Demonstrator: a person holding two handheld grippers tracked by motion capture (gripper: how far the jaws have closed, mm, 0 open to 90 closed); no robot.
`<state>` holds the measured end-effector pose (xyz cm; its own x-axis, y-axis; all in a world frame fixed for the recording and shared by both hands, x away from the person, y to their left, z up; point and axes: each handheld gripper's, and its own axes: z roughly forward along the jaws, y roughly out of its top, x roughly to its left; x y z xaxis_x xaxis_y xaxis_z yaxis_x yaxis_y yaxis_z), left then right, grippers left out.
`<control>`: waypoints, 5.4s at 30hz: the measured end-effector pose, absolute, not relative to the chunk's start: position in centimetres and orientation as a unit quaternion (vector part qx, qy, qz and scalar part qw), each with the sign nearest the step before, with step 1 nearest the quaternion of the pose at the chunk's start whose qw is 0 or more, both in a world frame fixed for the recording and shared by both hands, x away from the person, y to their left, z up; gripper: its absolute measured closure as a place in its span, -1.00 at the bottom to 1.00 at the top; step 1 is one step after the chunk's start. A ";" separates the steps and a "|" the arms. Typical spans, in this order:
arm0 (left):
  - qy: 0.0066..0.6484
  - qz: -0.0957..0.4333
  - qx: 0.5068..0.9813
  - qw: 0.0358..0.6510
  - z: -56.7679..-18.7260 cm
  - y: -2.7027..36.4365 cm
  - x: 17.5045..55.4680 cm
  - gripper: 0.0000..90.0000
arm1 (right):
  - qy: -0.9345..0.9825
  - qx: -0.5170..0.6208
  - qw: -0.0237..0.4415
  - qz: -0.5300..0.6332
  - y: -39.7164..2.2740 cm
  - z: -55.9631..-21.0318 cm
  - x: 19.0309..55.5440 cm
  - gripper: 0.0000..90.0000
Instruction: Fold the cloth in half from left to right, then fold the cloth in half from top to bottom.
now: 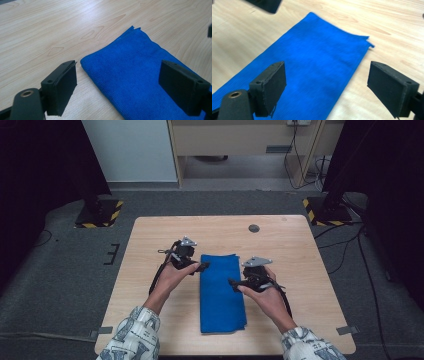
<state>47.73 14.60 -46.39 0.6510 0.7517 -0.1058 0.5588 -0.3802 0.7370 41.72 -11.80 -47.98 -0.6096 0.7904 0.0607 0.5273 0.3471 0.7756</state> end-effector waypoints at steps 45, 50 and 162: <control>0.429 0.137 0.818 0.358 -49.2 13.1 49.7 -0.38 | 0.818 0.422 0.169 0.353 -10.5 -51.2 51.9 0.00; 0.429 0.137 0.818 0.357 -49.3 12.9 49.6 -0.35 | 0.816 0.425 0.168 0.354 -10.1 -51.7 53.1 -0.03; 0.405 0.216 0.772 0.439 -44.5 12.1 51.1 0.93 | 0.792 0.380 0.191 0.438 -11.6 -43.9 52.1 0.95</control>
<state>51.07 12.12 -44.54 0.5794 0.8147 -0.0222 0.4354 -0.2864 0.8534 52.14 -11.61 -43.92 -0.6376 0.7698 0.0307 0.4354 0.3272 0.8387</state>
